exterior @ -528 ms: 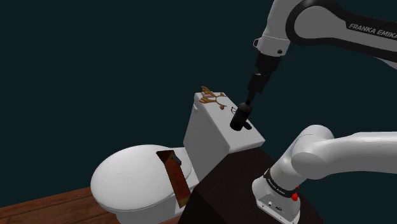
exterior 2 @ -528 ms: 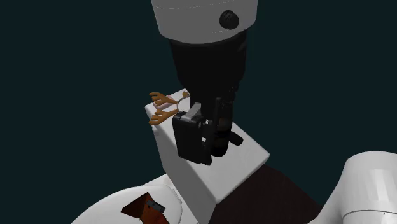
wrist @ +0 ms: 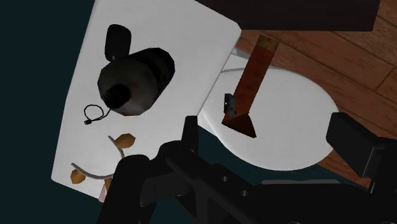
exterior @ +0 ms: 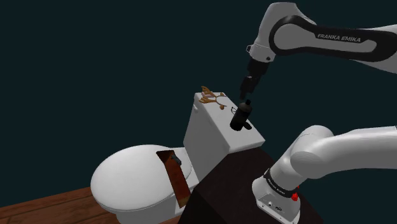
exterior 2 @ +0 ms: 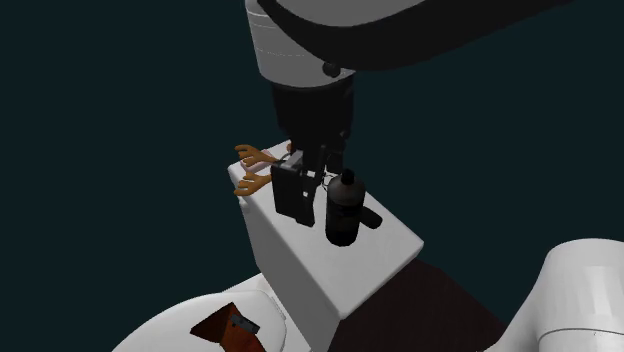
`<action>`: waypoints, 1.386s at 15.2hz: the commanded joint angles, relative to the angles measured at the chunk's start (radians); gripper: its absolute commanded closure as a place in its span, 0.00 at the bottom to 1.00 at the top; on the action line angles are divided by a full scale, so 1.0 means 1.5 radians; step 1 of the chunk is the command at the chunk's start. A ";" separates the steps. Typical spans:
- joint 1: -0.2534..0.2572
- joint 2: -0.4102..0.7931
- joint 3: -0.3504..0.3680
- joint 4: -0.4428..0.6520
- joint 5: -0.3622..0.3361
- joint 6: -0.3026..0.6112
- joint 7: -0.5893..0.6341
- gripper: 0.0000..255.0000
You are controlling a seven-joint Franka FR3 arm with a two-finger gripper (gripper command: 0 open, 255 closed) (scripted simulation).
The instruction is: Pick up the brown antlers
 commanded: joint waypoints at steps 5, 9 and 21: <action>-0.020 0.091 -0.065 -0.024 -0.031 0.154 -0.068 0.00; -0.026 0.174 -0.107 -0.011 -0.035 0.248 -0.115 0.00; -0.016 0.473 -0.213 0.125 0.090 0.464 -0.318 0.00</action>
